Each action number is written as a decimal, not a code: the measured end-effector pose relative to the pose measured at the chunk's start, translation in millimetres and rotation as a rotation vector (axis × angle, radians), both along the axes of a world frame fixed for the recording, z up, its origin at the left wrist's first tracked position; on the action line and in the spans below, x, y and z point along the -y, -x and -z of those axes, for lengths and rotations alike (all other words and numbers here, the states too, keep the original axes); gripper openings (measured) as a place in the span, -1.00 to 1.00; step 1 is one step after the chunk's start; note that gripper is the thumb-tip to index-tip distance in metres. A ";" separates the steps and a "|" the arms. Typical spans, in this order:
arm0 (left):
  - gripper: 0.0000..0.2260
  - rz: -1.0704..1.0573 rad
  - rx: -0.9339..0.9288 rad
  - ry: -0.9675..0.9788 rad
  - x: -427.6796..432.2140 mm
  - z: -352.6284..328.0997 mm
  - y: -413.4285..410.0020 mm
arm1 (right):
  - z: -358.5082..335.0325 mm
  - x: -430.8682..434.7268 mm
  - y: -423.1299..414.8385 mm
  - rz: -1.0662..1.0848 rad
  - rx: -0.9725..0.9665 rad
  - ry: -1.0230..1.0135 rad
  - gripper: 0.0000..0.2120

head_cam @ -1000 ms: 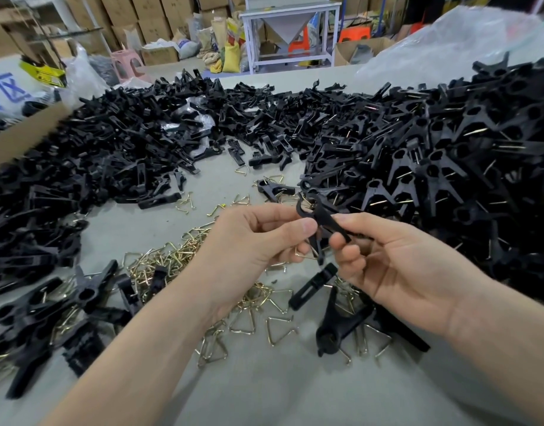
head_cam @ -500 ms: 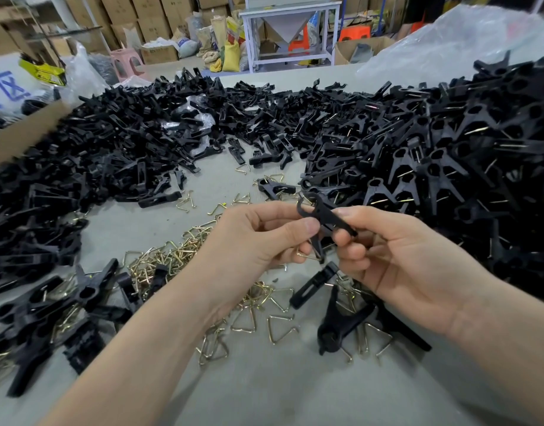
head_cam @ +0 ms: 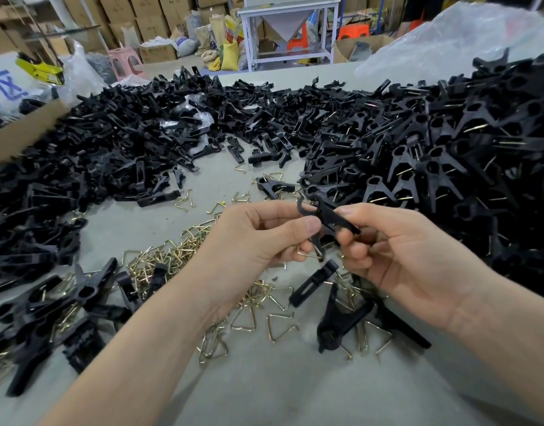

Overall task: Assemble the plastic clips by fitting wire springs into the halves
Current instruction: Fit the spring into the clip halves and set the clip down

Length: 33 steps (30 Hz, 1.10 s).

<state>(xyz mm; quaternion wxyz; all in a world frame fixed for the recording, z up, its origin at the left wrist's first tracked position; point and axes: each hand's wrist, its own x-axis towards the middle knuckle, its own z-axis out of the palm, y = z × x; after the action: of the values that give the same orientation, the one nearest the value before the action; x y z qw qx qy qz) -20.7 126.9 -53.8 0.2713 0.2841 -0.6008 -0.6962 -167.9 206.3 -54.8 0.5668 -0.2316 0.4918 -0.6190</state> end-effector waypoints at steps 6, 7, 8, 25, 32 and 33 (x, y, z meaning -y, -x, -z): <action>-0.72 0.007 0.025 0.011 0.0 1.9 -0.4 | 1.1 -1.1 -0.5 -0.049 -0.084 -0.009 -0.90; -0.74 0.008 0.033 0.017 -0.2 1.9 -0.6 | 0.6 -1.4 -0.1 -0.055 -0.105 -0.015 -0.90; -0.76 0.012 0.043 0.025 -0.2 1.9 -0.9 | -0.2 -1.5 0.7 -0.063 -0.129 -0.028 -0.89; -0.70 -0.231 -0.191 -0.319 1.0 -0.1 3.6 | 9.3 -6.9 -12.4 0.186 -1.497 0.573 -0.82; -0.69 -0.238 -0.204 -0.371 -4.5 3.0 8.9 | 10.4 -7.2 -16.5 0.180 -1.571 0.690 -0.97; -0.72 -0.240 -0.194 -0.377 -4.8 3.2 9.2 | 9.9 -7.4 -16.7 0.179 -1.596 0.693 -0.95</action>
<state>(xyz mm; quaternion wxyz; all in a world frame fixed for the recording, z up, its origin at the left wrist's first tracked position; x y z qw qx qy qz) -29.9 131.6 -57.0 0.3506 0.3308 -0.3933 -0.7829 -151.2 213.7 -64.7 -0.0995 -0.7157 0.5422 -0.4289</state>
